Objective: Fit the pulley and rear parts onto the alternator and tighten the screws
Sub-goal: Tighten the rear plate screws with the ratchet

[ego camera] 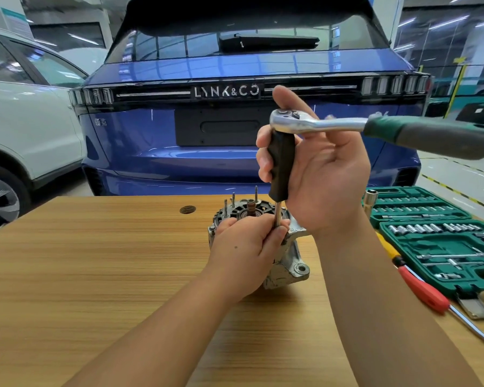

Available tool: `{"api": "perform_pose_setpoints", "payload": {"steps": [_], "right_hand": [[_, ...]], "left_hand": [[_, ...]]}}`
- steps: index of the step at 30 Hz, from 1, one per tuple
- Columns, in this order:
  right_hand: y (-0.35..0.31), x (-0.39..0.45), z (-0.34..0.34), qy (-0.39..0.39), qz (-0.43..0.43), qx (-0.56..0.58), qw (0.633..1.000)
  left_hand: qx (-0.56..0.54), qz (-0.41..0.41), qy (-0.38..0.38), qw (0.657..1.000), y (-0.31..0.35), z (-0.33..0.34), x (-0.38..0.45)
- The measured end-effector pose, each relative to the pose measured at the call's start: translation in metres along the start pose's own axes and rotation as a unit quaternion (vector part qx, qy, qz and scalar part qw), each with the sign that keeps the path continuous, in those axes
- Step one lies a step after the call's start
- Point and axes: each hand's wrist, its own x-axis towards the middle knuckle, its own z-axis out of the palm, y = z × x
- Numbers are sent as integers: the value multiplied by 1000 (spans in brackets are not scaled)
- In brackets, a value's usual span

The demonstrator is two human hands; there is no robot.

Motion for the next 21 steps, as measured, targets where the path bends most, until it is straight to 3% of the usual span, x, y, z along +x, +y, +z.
{"api": "perform_pose_setpoints", "payload": {"steps": [3,6,10,12,15,19,21], "right_hand": [[-3,2,3,29,22,-4,999],[-4,4,11,133,27,-61,989],[1,5,17,264,-38,-222,938],[-2,5,14,250,-20,-193,949],[-9,3,11,152,12,-95,984],[0,2,17,121,-94,-194,969],[4,3,19,109,-106,-221,963]], "left_hand": [[-1,-6,-1,1000,0,-1,0],[-2,-12,-3,1000,1,-1,1],[2,-6,-11,1000,3,-1,1],[-5,-9,-15,1000,3,-2,1],[-5,-18,-10,1000,3,-2,2],[1,-17,-9,1000,3,-1,1],[0,-17,-7,1000,3,-1,1]]}}
